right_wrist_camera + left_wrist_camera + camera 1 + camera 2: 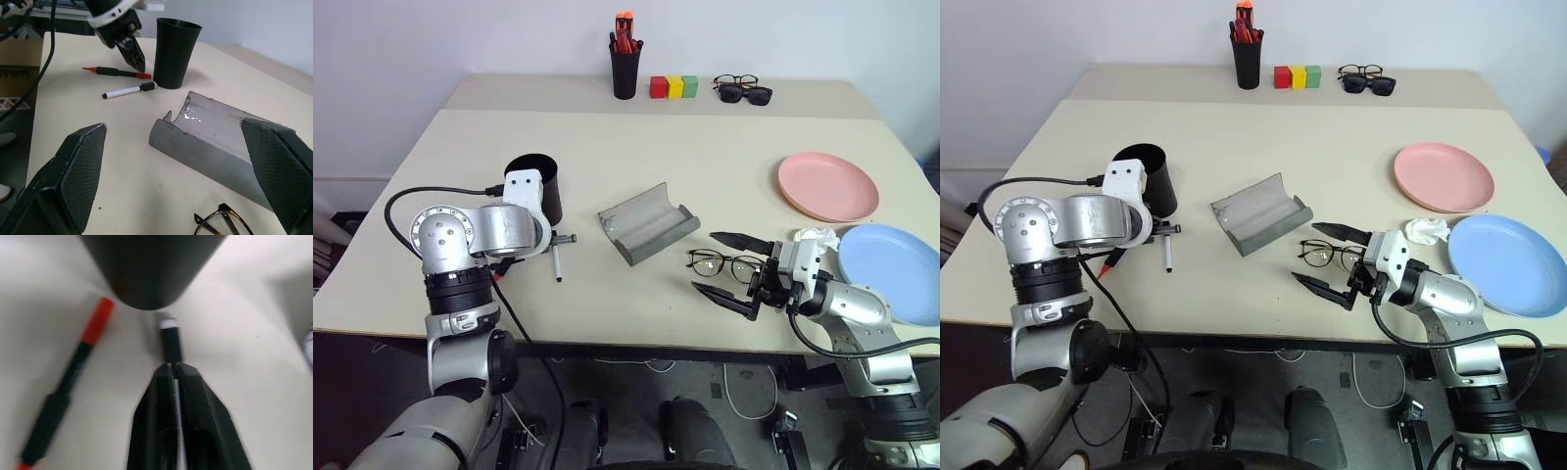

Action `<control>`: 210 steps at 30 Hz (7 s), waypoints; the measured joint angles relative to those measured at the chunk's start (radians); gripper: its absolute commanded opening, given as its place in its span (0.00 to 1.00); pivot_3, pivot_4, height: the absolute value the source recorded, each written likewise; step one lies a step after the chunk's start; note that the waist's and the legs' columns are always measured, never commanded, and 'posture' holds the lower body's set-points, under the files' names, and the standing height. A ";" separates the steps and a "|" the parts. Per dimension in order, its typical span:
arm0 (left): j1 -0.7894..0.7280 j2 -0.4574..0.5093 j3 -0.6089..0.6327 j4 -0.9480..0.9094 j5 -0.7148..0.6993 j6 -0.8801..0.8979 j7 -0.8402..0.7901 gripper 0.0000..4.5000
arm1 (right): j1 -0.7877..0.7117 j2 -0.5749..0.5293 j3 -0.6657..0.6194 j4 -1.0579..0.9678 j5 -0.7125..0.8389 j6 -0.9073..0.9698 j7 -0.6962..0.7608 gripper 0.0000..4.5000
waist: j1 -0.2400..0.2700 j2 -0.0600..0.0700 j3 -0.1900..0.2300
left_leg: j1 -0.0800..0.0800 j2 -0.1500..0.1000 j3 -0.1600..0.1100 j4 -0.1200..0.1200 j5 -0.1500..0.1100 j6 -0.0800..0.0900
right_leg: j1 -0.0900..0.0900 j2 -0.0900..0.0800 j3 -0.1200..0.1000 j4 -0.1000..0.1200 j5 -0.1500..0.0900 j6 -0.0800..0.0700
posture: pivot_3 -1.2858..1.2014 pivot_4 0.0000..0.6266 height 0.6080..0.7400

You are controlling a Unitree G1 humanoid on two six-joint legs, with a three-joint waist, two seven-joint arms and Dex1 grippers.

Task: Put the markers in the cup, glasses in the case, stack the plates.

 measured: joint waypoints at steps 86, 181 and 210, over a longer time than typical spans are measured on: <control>-0.020 -0.089 -0.300 0.158 -0.086 -0.701 0.218 0.83 | -0.041 0.010 -0.001 0.017 -0.017 0.012 -0.039 1.00 | 0.000 0.000 0.000 | 0.000 -0.001 -0.001 0.003 0.001 -0.001 | -0.001 0.001 0.000 0.002 0.000 0.000 | 0.52 0.24 1.00; 0.326 -0.155 -0.279 -0.207 1.648 -1.209 -1.190 0.90 | -0.144 0.093 -0.091 0.098 0.110 0.071 -0.094 1.00 | -0.001 0.000 0.000 | -0.002 0.000 0.000 -0.003 0.000 0.001 | -0.001 0.001 0.000 -0.004 0.001 -0.001 | 0.52 0.24 1.00; 0.445 0.780 -0.167 -0.299 1.017 -0.400 -2.090 0.90 | -0.115 0.098 -0.045 0.175 0.066 0.054 -0.027 1.00 | -0.029 0.001 0.002 | -0.001 0.001 -0.001 -0.004 -0.001 0.002 | -0.002 0.000 0.000 -0.002 0.001 -0.002 | 0.52 0.24 1.00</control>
